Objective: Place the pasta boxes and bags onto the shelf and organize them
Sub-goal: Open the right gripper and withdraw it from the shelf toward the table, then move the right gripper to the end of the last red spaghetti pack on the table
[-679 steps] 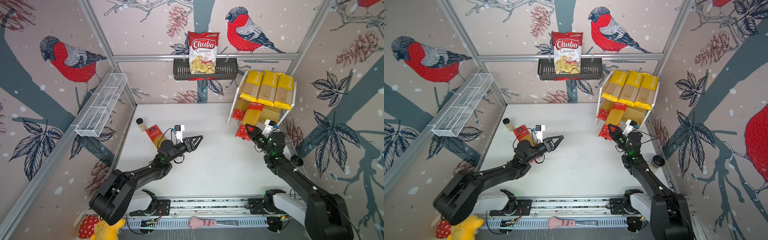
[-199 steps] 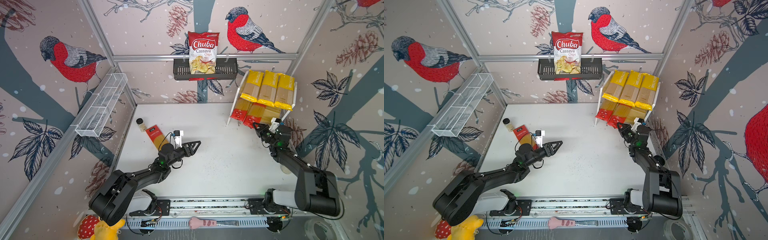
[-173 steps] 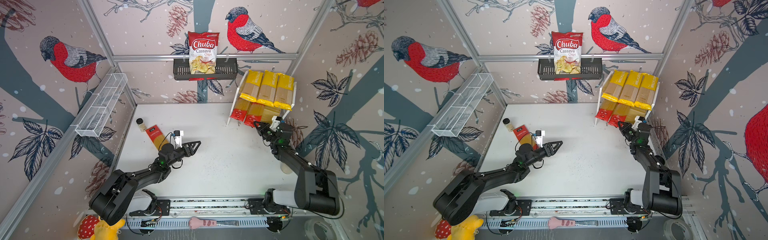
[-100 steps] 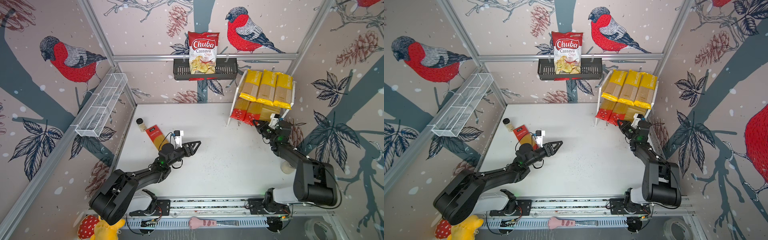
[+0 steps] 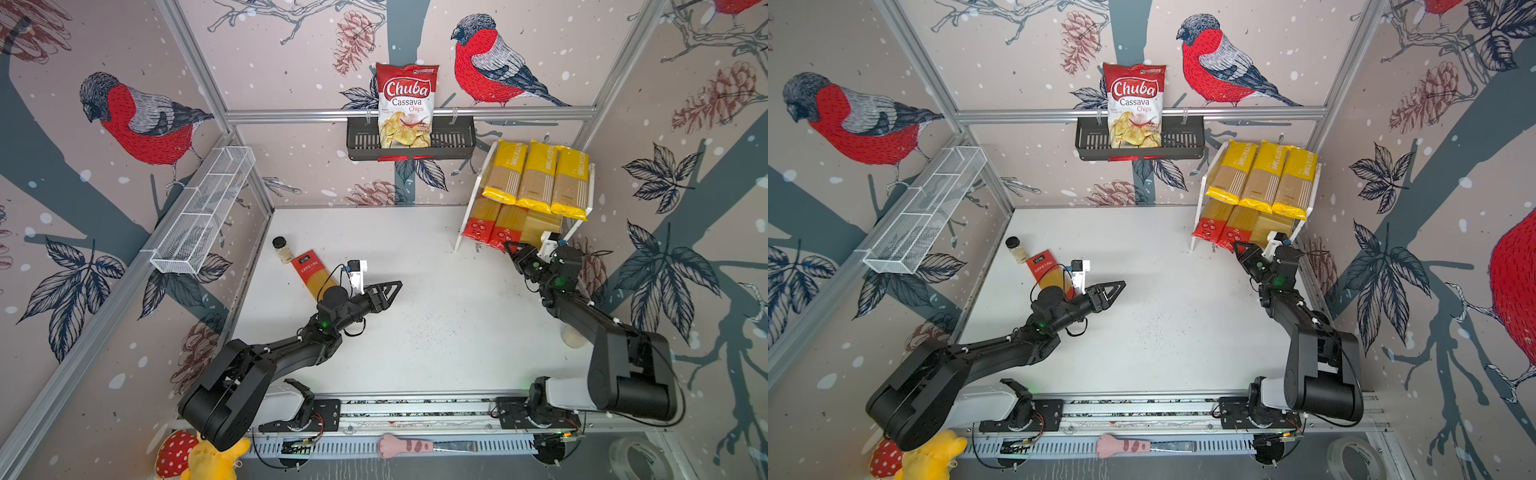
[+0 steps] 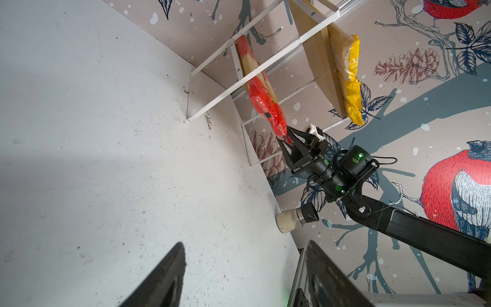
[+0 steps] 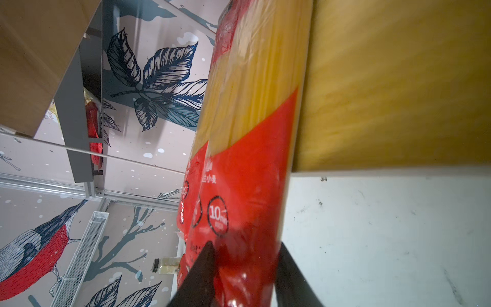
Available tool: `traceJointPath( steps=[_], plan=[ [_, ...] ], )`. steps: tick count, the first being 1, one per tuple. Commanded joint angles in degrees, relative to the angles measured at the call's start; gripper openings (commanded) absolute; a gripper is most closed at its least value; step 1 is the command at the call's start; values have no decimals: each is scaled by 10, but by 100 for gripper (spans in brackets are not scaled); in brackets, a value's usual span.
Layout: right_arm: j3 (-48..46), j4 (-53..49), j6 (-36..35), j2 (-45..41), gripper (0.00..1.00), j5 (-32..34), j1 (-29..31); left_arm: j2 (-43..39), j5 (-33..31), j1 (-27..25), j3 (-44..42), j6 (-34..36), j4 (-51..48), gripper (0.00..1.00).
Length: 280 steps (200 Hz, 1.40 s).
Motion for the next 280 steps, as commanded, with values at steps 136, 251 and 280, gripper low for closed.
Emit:
traceJointPath(
  steps=[136, 251, 280],
  plan=[
    [8, 17, 14, 0, 17, 8, 11, -32, -11, 0, 0, 29, -27, 70],
    [-98, -73, 18, -144, 52, 110, 150, -197, -179, 60, 11, 131, -331, 72],
    [-105, -89, 26, -150, 52, 212, 286, -244, -278, 73, 7, 137, -435, 73]
  ],
)
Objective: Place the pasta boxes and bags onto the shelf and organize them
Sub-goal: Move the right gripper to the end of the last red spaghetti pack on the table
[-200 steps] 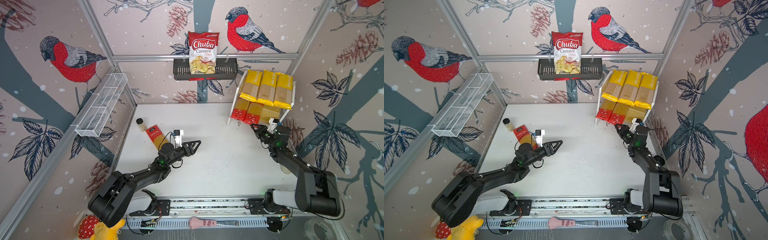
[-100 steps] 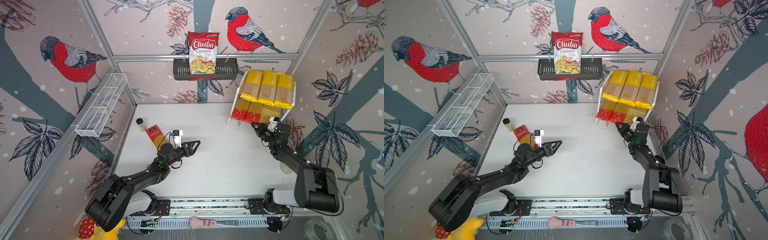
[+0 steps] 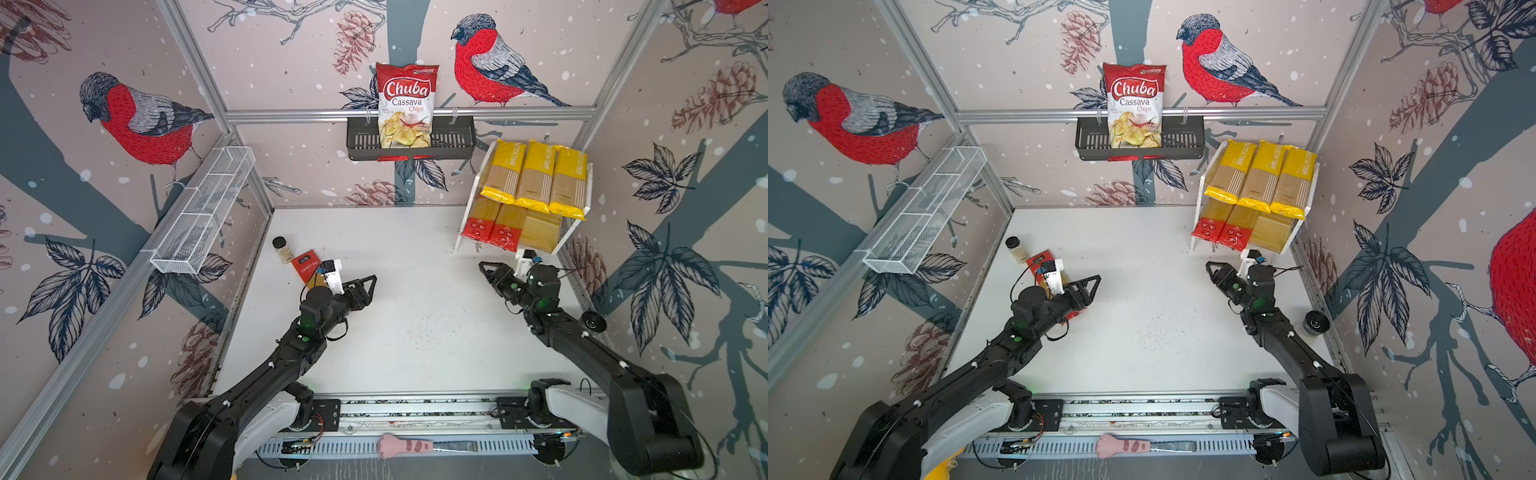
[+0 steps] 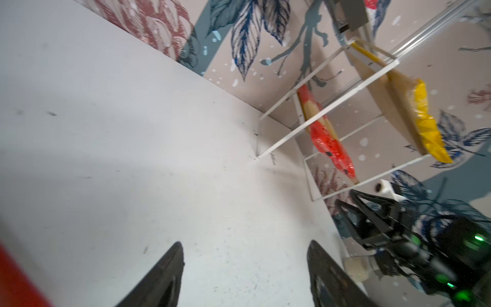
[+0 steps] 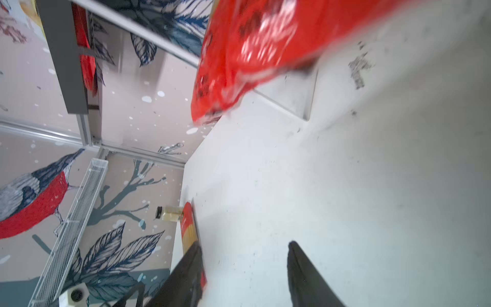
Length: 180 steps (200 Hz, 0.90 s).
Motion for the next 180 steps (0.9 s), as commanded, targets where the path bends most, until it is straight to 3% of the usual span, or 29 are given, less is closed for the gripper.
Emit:
traceJointPath(
  steps=[1, 38, 79, 105, 129, 180],
  plan=[
    [-1, -14, 10, 3, 53, 98, 84, -29, -105, 12, -2, 25, -119, 74],
    [49, 9, 11, 111, 52, 196, 278, -68, -154, 50, -30, -16, -180, 74],
    [196, 3, -18, 296, 48, 218, 410, -109, -204, 90, -52, -38, -242, 74],
    [291, -8, -24, 395, 48, 189, 446, -143, -201, 125, -66, -40, -264, 75],
    [387, -51, -30, 479, 50, 160, 458, -148, -153, 155, -85, -43, -246, 76],
    [495, -87, -36, 577, 50, 104, 462, -135, -114, 163, -106, -59, -212, 76]
  ],
)
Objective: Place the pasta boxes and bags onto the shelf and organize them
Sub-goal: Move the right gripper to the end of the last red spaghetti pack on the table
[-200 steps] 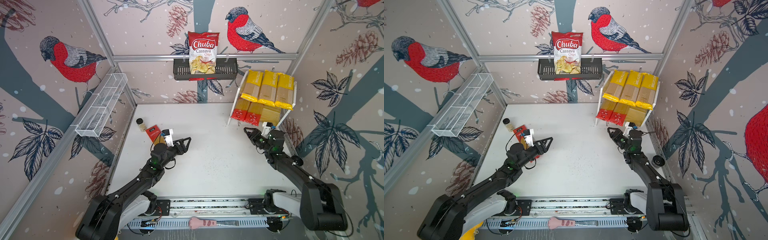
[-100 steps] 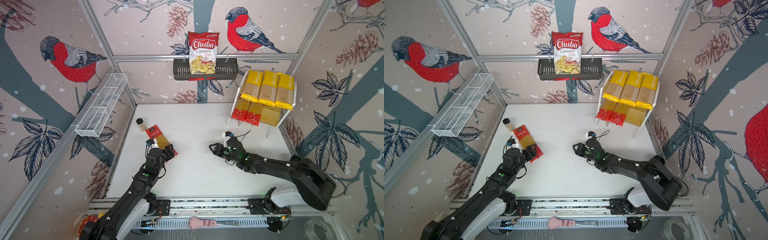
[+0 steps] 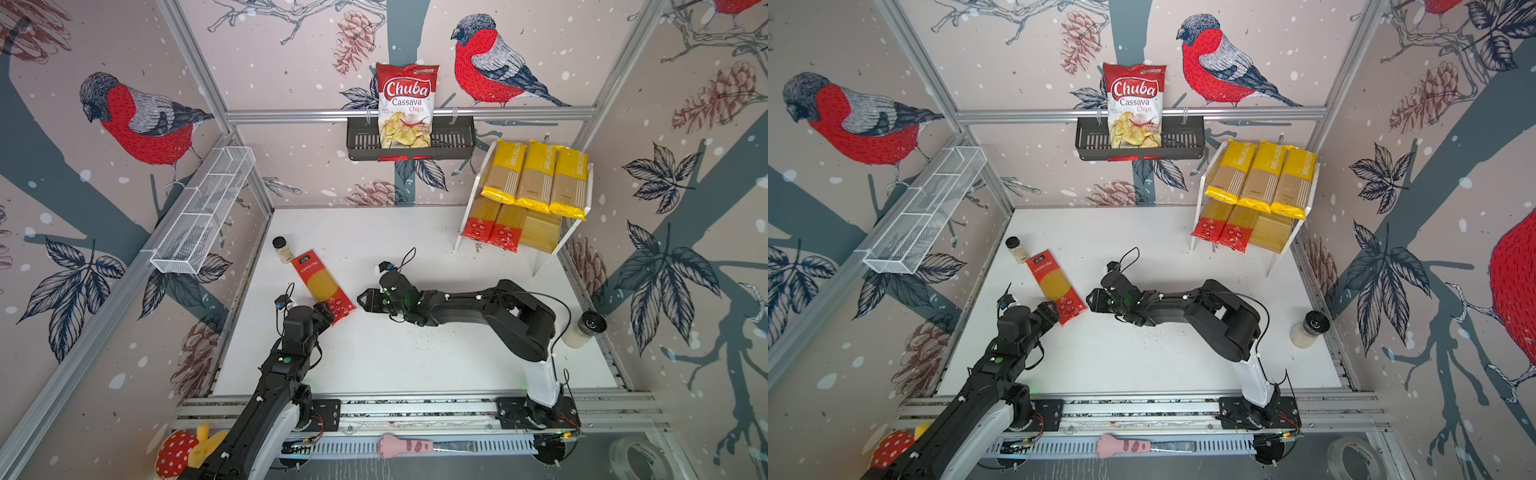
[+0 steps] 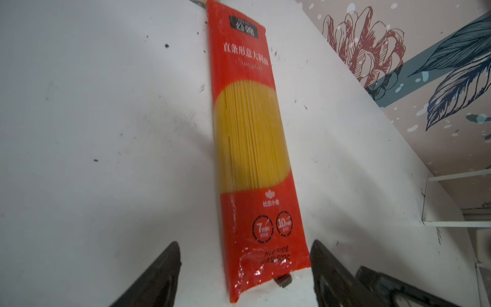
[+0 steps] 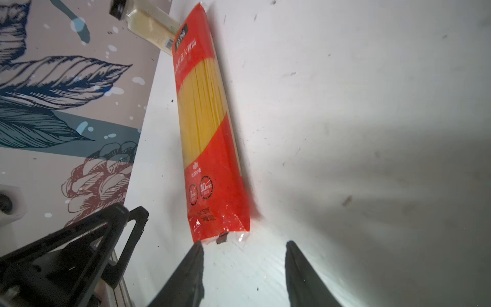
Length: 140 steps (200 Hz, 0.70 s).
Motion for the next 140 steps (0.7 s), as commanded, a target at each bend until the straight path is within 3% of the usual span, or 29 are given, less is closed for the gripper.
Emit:
traceJointPath(
  steps=[1, 68, 107, 140],
  plan=[
    [34, -26, -15, 25, 50, -35, 3, 3, 24, 3, -5, -7, 26, 76],
    [101, -25, -1, 100, 38, -90, 7, -5, 21, 5, -10, -20, 34, 73],
    [111, -10, 8, 111, 18, -105, 6, -22, 20, 6, -8, -27, 24, 73],
    [95, 4, 16, 94, 8, -108, -1, -32, 17, 6, 6, -20, 7, 73]
  ],
)
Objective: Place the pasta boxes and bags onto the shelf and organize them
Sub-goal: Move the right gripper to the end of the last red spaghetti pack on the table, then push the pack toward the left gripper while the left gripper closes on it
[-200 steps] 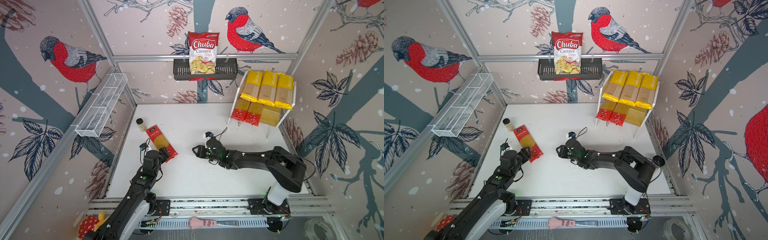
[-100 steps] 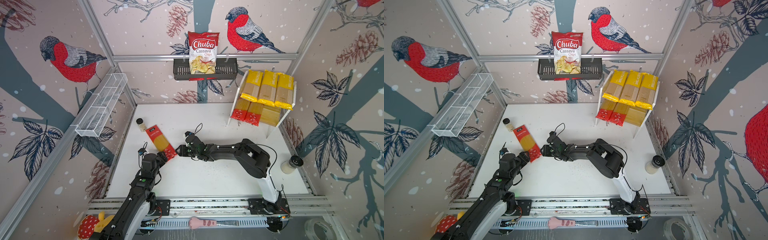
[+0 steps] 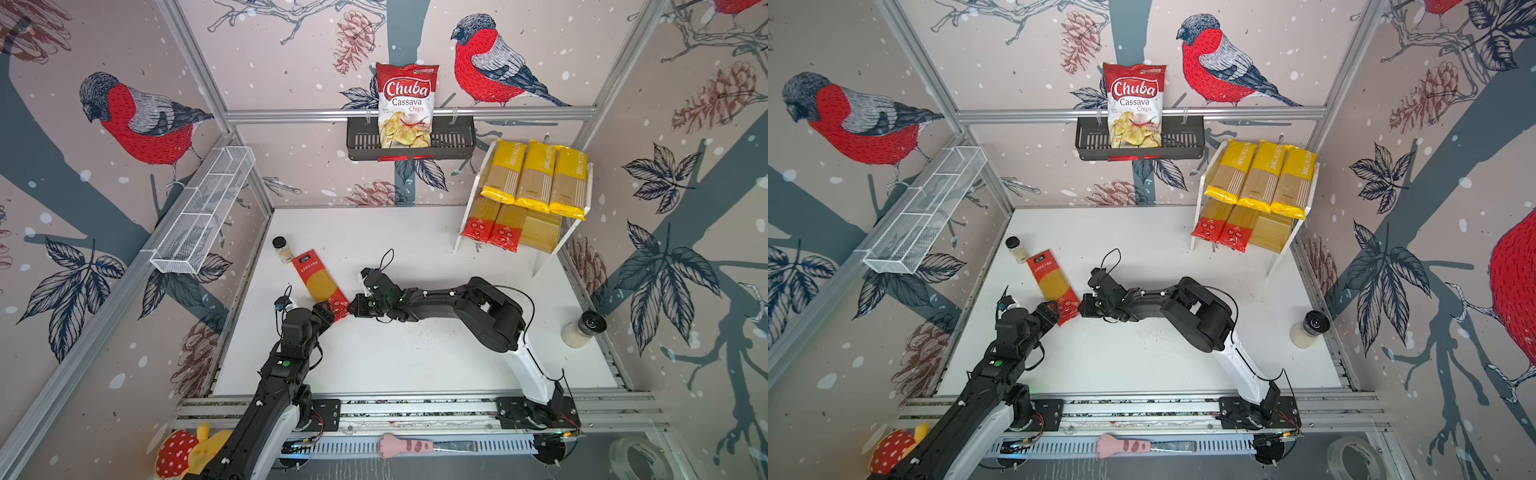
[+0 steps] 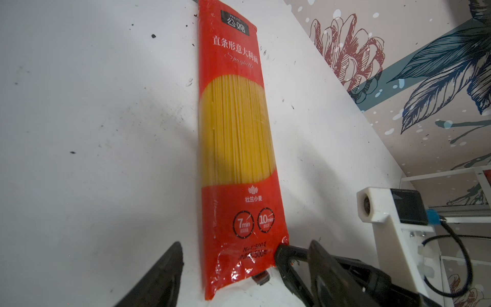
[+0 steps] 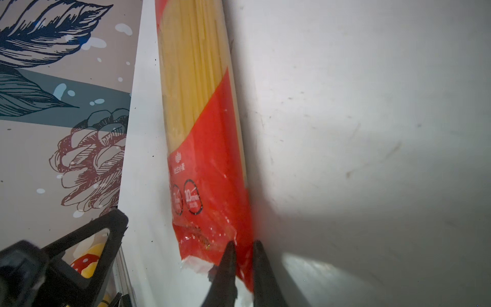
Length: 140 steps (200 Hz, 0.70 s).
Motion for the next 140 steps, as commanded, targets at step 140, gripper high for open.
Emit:
traceJointPath(
  steps=[140],
  plan=[
    [-388, 32, -3, -289, 0, -18, -87, 74, 94, 2, 30, 3, 100, 75]
  ],
)
